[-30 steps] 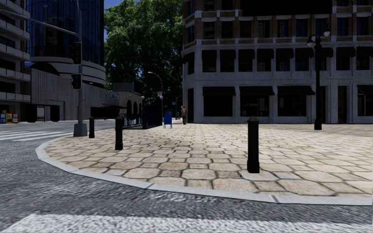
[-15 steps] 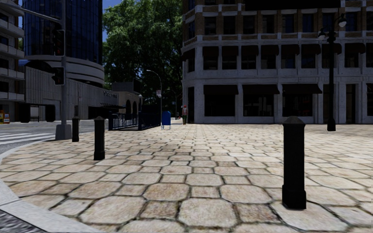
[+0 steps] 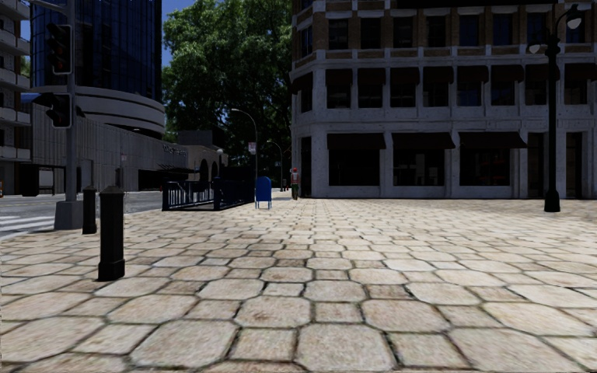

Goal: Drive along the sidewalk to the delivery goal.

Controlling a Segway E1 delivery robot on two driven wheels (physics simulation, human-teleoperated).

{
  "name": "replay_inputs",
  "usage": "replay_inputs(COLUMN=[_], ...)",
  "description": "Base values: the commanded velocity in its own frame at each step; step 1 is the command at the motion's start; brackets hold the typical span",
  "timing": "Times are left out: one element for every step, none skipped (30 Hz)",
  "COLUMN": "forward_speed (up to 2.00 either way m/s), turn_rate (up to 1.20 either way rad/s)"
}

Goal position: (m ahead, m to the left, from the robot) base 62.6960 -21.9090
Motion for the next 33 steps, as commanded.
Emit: replay_inputs(forward_speed=[1.55,1.55,1.55,1.55,1.55,1.55,1.55,1.55,1.55,1.55,1.55,1.55,1.55,1.55,1.55,1.55,1.55,1.55,1.55,1.55,1.55,1.55,1.55,1.55,1.55,1.55,1.55,1.55,1.55,1.55,2.0,2.0,2.0], turn_rate=[0.0,0.0,0.0,0.0,0.0,0.0,0.0,0.0,0.0,0.0,0.0,0.0,0.0,0.0,0.0,0.0,0.0,0.0,0.0,0.0,0.0,0.0,0.0,0.0,0.0,0.0,0.0,0.0,0.0,0.0,0.0,0.0,0.0])
